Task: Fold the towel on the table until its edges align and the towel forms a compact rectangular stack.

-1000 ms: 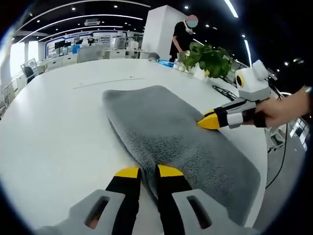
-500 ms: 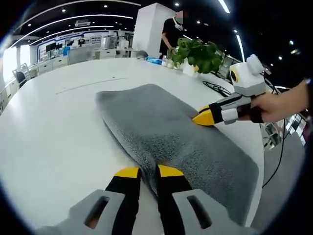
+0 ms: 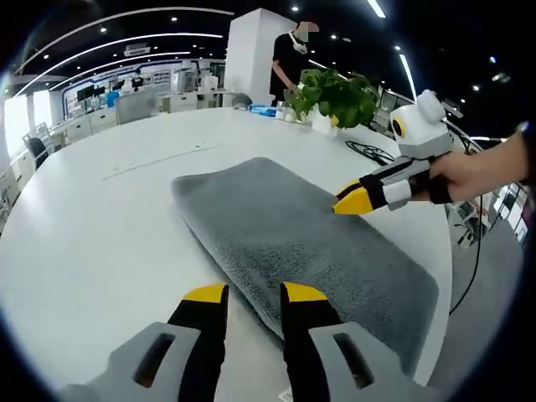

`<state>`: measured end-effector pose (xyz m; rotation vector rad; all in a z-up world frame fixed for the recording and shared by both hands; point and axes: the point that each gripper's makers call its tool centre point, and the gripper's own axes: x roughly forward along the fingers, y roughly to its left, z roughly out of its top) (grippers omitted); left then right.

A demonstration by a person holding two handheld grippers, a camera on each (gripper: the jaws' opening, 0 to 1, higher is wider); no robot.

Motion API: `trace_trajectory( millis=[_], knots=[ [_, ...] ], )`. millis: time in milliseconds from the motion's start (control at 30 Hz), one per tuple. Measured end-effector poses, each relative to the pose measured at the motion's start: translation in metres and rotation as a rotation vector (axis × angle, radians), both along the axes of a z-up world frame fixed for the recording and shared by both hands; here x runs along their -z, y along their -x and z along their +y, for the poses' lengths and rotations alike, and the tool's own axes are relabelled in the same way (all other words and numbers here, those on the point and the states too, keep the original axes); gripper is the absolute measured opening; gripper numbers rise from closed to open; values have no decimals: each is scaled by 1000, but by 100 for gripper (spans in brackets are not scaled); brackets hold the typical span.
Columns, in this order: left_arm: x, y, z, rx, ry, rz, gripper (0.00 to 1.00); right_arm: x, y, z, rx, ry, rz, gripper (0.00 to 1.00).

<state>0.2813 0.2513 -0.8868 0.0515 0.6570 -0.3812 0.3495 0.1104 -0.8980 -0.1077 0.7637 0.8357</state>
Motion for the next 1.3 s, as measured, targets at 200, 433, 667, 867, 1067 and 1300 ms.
trace_trajectory(
  millis=[200, 433, 667, 867, 1067, 1300],
  knots=[
    [-6, 13, -18, 94, -16, -12, 33, -7, 12, -4, -55, -2, -23, 23],
    [-4, 36, -41, 168, -8, 2, 38, -16, 34, -3, -147, 4, -48, 23],
    [0, 61, -62, 250, -32, 29, 38, -16, 60, -2, -226, 8, -49, 23],
    [6, 83, -76, 318, -72, 64, 38, -13, 85, -5, -290, 21, -49, 23],
    [5, 98, -95, 357, -24, 75, 36, -10, 101, -8, -313, 23, -42, 22],
    [12, 113, -108, 413, -54, 100, 31, -8, 125, -7, -392, 33, -38, 21]
  ],
)
